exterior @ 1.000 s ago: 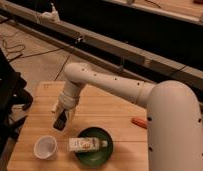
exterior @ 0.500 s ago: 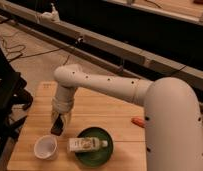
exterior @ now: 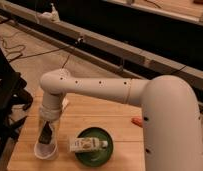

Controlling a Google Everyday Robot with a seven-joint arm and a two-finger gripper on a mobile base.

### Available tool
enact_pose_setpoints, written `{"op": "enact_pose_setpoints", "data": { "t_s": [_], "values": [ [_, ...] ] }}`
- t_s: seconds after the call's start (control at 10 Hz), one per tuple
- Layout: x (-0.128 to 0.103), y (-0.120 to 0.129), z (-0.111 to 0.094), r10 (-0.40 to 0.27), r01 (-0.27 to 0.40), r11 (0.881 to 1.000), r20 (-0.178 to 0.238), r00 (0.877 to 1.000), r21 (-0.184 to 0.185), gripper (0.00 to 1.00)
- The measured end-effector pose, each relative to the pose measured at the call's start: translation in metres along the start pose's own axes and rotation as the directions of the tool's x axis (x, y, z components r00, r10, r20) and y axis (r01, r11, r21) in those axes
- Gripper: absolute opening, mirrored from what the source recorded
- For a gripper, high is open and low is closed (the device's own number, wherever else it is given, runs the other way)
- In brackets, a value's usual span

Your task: Place the eraser in the ceramic cup

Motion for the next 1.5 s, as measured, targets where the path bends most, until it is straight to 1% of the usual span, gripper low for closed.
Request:
{"op": "enact_pose_setpoints", "data": {
  "t_s": [0.1, 0.3, 0.6, 1.0, 1.1, 1.2, 1.3, 1.4, 1.5],
  "values": [
    [-0.009, -0.006, 0.002, -0.026, 0.026, 1.0, 0.006, 1.0, 0.01, 0.0],
    [-0.025, -0.012, 0.011, -0.062, 0.062, 0.998, 0.022, 0.998, 0.008, 0.0],
    [-0.033, -0.007, 0.023, -0.061, 0.061, 0.998, 0.052, 0.997, 0.006, 0.0],
    [-0.038, 0.005, 0.033, -0.029, 0.028, 0.999, 0.08, 0.996, 0.019, 0.0],
    [-0.04, 0.007, 0.035, -0.022, 0.02, 1.0, 0.088, 0.996, 0.023, 0.04],
    [-0.041, 0.01, 0.037, -0.014, 0.012, 1.0, 0.095, 0.995, 0.025, 0.1],
    [-0.041, 0.013, 0.041, -0.002, -0.001, 1.0, 0.108, 0.994, 0.025, 0.22],
    [-0.04, 0.016, 0.044, 0.005, -0.007, 1.0, 0.116, 0.993, 0.022, 0.31],
    [-0.039, 0.017, 0.047, 0.011, -0.013, 1.0, 0.125, 0.992, 0.018, 0.43]
  ]
}}
